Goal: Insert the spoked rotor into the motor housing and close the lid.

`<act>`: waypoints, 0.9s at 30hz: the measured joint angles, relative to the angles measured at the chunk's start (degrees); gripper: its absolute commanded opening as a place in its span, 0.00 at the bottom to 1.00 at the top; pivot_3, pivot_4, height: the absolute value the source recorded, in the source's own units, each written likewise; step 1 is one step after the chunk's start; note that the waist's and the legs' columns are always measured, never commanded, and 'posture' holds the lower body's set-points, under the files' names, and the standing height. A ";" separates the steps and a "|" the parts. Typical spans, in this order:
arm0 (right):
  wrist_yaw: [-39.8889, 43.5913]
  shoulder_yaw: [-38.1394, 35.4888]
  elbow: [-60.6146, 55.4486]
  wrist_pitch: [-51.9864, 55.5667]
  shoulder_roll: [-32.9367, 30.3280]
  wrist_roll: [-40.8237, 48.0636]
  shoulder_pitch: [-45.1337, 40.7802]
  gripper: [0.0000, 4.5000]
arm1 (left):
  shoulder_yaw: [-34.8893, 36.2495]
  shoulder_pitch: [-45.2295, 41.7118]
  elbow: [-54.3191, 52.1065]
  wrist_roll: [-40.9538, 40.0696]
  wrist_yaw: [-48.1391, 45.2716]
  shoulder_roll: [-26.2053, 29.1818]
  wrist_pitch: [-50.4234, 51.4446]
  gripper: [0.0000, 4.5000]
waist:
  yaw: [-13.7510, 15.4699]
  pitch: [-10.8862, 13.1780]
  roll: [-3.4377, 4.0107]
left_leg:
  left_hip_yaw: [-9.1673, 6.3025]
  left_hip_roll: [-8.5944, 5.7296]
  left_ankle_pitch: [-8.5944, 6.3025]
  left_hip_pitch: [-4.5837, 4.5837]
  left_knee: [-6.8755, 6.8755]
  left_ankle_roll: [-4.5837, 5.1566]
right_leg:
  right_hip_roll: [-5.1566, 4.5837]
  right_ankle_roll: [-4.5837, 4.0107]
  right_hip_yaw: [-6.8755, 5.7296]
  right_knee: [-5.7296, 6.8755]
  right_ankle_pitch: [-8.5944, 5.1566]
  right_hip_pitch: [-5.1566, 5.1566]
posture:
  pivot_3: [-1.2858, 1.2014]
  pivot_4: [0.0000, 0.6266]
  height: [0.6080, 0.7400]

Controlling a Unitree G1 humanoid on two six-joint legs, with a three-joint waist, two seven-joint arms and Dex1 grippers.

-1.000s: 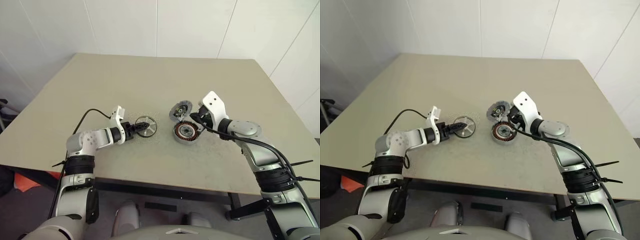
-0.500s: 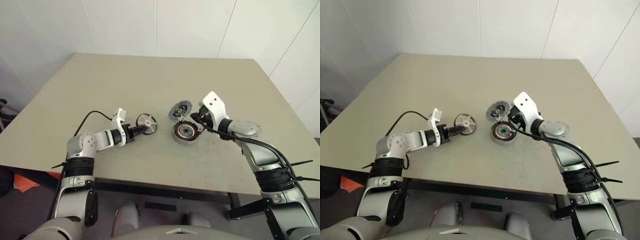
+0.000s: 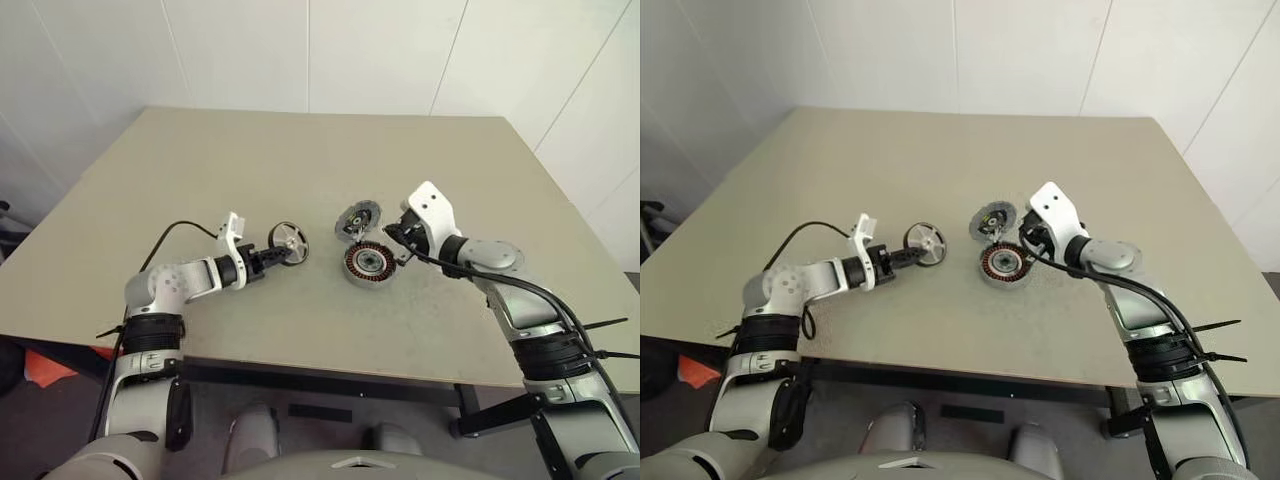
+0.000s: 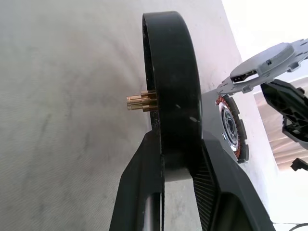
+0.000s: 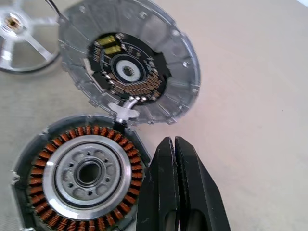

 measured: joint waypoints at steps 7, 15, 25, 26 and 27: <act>-0.94 -1.26 4.20 -1.61 -2.49 -1.09 -0.86 0.00 | 9.08 -4.06 2.15 -11.82 -0.19 2.32 17.97 0.15 | 0.09 0.00 0.00 | 0.03 -0.08 0.00 0.04 0.02 0.00 | 0.01 0.00 -0.01 0.01 0.00 0.04 | 0.52 0.00 1.00; -3.25 -4.05 12.50 -4.09 -6.27 -4.03 -4.26 0.00 | -0.89 -4.01 7.83 -21.73 0.04 3.48 21.19 0.15 | 0.19 0.01 0.00 | 0.03 -0.05 0.00 0.03 0.06 0.00 | 0.02 -0.01 -0.02 0.01 0.00 0.07 | 0.52 0.00 1.00; -4.17 -5.08 13.28 -4.41 -6.32 -4.67 -4.10 0.00 | -9.19 -8.67 16.33 -20.44 -2.76 -1.19 20.99 0.15 | 0.22 0.02 -0.02 | 0.03 -0.13 -0.01 0.04 0.16 0.03 | -0.02 -0.01 -0.05 0.00 0.01 0.16 | 0.52 0.00 1.00; -4.34 -5.23 13.28 -4.41 -6.36 -4.73 -3.93 0.00 | -9.14 -9.67 18.19 -19.45 -3.20 -1.92 20.31 0.15 | 0.21 0.03 -0.03 | 0.03 -0.11 -0.01 0.03 0.16 0.02 | -0.01 -0.01 -0.05 0.00 0.01 0.16 | 0.52 0.00 1.00; -4.43 -5.39 13.28 -4.40 -6.38 -4.76 -3.75 0.00 | -9.06 -10.50 19.40 -18.71 -3.57 -2.59 19.53 0.15 | 0.23 0.03 -0.03 | 0.02 -0.09 -0.01 0.03 0.16 0.02 | -0.01 0.00 -0.05 0.01 0.01 0.16 | 0.52 0.00 1.00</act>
